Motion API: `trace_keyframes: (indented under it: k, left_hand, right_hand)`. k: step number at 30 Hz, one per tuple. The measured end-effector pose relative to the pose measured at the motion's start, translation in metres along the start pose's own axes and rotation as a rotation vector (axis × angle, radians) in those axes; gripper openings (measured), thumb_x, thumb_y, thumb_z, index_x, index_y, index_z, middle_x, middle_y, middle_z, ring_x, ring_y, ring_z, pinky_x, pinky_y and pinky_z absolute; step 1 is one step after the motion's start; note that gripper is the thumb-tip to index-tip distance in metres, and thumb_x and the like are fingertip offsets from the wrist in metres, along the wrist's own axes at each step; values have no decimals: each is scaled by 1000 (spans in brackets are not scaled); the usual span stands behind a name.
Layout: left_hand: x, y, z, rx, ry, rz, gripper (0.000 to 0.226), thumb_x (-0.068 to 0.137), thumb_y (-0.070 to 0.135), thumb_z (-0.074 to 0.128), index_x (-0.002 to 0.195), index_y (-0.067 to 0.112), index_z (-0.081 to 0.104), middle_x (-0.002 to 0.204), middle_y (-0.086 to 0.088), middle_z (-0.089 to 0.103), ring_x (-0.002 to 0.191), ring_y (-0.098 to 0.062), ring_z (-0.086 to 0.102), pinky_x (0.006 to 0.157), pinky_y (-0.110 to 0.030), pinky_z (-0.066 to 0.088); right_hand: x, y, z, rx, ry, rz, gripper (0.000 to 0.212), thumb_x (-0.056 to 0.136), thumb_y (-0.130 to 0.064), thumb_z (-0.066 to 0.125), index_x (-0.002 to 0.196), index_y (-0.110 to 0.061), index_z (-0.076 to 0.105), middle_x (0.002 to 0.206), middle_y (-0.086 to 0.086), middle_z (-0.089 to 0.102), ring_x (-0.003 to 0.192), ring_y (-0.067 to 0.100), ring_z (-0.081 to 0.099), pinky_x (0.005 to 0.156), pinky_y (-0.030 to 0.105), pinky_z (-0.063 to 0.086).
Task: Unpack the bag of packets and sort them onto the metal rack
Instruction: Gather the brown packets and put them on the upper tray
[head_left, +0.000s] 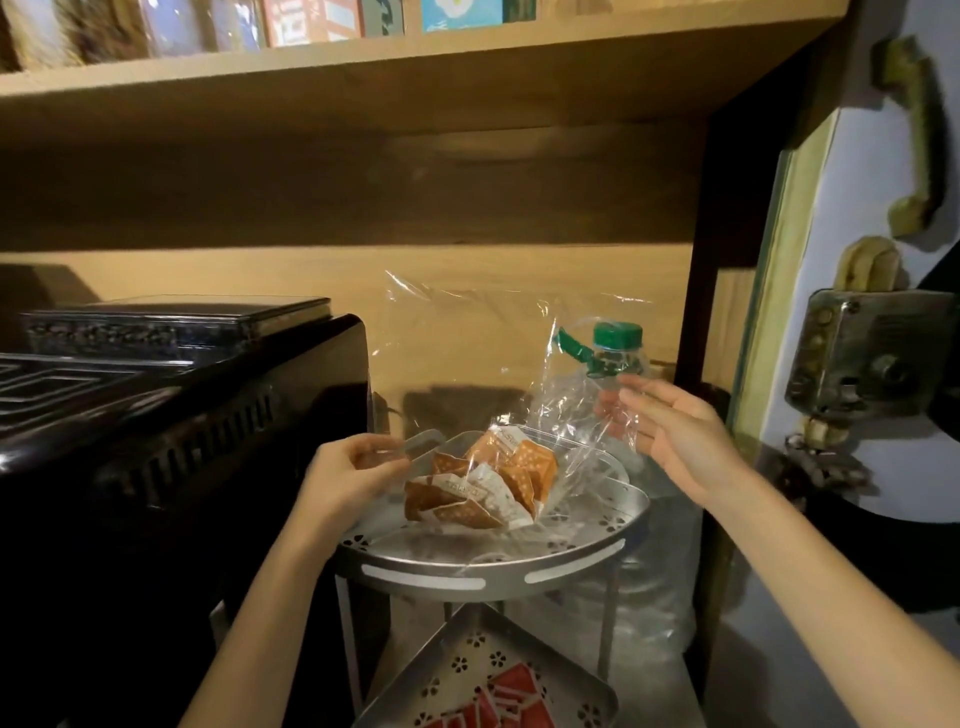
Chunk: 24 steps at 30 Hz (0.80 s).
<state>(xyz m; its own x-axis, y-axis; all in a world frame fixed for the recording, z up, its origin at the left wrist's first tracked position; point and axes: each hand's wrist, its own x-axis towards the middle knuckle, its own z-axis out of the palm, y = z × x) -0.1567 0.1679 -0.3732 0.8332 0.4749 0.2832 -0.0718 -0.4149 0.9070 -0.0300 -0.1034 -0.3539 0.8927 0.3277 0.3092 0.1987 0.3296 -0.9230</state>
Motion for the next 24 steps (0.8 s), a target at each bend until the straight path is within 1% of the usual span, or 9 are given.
trace_keyframes:
  k: [2, 4, 6, 9, 11, 13, 16, 22, 24]
  left_hand:
    - [-1, -1, 0, -52, 12, 7, 24, 79, 10, 68, 102, 6, 67, 91, -10, 71, 84, -19, 68, 64, -20, 52]
    - [0, 0, -1, -96, 39, 17, 13, 81, 7, 65, 93, 8, 68, 87, -12, 71, 85, -21, 69, 65, -23, 53]
    - [1, 0, 0, -108, 71, 25, 10, 82, 5, 63, 88, 11, 67, 87, -12, 71, 85, -21, 68, 66, -24, 53]
    - [3, 1, 1, -117, 92, 32, 17, 82, 5, 63, 99, 4, 66, 90, -13, 70, 85, -22, 67, 71, -26, 54]
    - [5, 2, 1, -148, 98, 30, 21, 83, 5, 62, 103, 1, 65, 88, -13, 70, 83, -20, 68, 73, -27, 54]
    - [8, 5, 0, -173, 110, 23, 20, 84, 4, 61, 104, 0, 64, 87, -11, 70, 82, -19, 68, 75, -29, 55]
    - [11, 16, 0, -257, 139, 45, 17, 85, 2, 59, 102, -2, 64, 85, -13, 69, 79, -20, 67, 68, -24, 57]
    - [20, 43, 2, -227, 223, 178, 15, 86, 8, 60, 99, 5, 66, 84, -8, 71, 79, -22, 69, 72, -36, 56]
    - [24, 49, 1, -198, 239, 211, 15, 87, 6, 58, 100, 5, 65, 83, -5, 70, 73, -14, 70, 66, -26, 57]
  right_hand:
    - [-3, 1, -4, 42, -114, 111, 75, 52, -32, 87, 114, 0, 61, 104, 16, 70, 100, 26, 67, 81, 31, 57]
    - [-6, 1, -9, 1, -203, 196, 84, 42, -33, 91, 112, 2, 62, 107, 19, 69, 102, 28, 66, 81, 32, 57]
    - [-10, 0, -11, -149, -258, 238, 76, 47, -24, 90, 113, -1, 61, 110, 16, 69, 104, 25, 66, 86, 30, 55]
    - [-14, -3, -6, -498, -258, 185, 43, 67, -4, 77, 108, -10, 65, 105, 8, 72, 96, 10, 68, 84, 18, 54]
    - [-15, -4, 1, -655, -230, 117, 29, 73, -3, 72, 101, -10, 68, 95, 3, 73, 80, -2, 68, 70, 7, 50]
    - [-14, -6, 8, -719, -193, 63, 16, 79, -9, 69, 94, -11, 69, 86, 1, 73, 72, -3, 67, 67, 7, 47]
    - [-9, -12, 14, -646, -84, -45, 5, 82, -13, 66, 86, -15, 68, 76, -1, 74, 73, 6, 69, 72, 20, 52]
    - [-1, -29, 29, -407, 59, -155, 11, 87, -8, 58, 96, -5, 65, 71, 5, 68, 59, 7, 67, 62, 17, 56]
    - [-1, -31, 33, -350, 94, -198, 13, 89, -8, 56, 98, -4, 64, 70, 5, 66, 57, 7, 67, 57, 16, 54]
